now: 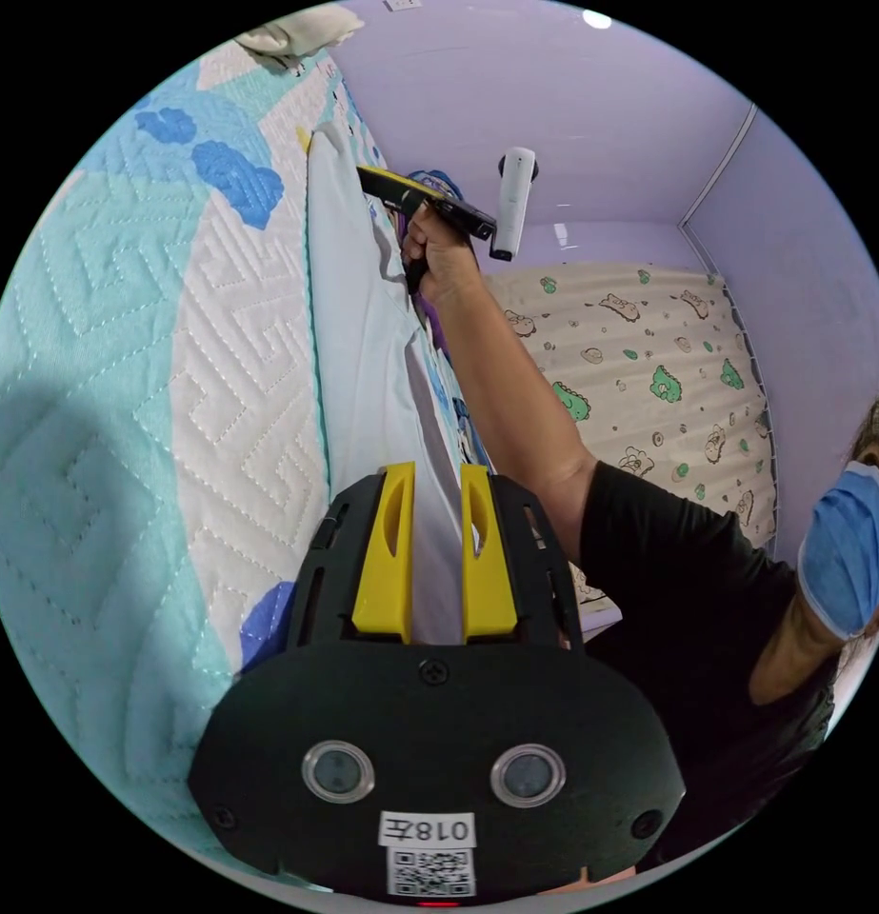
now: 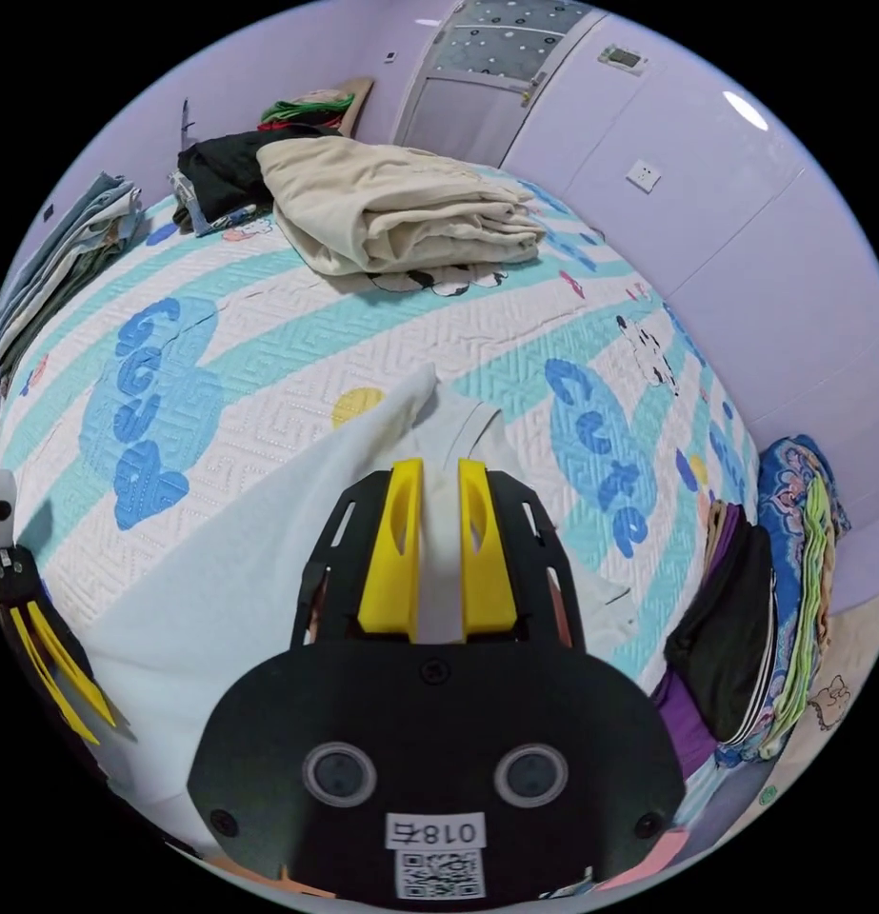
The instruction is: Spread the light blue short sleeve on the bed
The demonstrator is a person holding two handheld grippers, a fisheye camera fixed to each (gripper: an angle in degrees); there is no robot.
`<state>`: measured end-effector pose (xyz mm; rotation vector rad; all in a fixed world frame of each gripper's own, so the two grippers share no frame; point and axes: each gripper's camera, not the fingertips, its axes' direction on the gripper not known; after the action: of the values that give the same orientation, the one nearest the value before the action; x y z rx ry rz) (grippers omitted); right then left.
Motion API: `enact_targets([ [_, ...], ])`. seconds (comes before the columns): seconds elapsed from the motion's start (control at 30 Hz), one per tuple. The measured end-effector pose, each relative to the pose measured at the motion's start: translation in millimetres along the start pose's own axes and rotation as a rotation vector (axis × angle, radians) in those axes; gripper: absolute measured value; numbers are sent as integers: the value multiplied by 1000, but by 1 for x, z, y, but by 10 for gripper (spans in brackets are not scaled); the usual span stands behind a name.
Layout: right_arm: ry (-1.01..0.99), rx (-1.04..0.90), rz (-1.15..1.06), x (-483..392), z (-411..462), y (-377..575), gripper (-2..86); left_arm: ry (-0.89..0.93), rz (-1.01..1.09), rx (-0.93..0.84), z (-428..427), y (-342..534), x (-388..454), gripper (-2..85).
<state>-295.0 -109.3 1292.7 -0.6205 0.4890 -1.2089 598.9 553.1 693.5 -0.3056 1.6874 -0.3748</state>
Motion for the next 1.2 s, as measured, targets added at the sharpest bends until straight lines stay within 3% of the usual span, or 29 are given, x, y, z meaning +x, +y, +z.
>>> enact_targets([
  [0.27,26,-10,-16,-10,2,7,27,-5,1,1,-1,2,1,78],
  [0.47,-62,-21,47,3,6,14,13,-3,-1,1,-3,3,0,77],
  [0.7,129,131,134,-5,-28,45,7,0,-1,2,-5,6,1,77],
  [0.83,164,56,217,3,-14,55,17,-1,-2,2,-7,7,2,77],
  [0.93,74,-70,266,15,12,61,51,-1,-3,3,-8,8,3,77],
  [1.03,21,-9,345,26,4,76,72,2,-5,3,-10,10,3,77],
  [1.2,-47,273,490,38,-43,124,63,6,-8,3,-12,12,4,76],
])
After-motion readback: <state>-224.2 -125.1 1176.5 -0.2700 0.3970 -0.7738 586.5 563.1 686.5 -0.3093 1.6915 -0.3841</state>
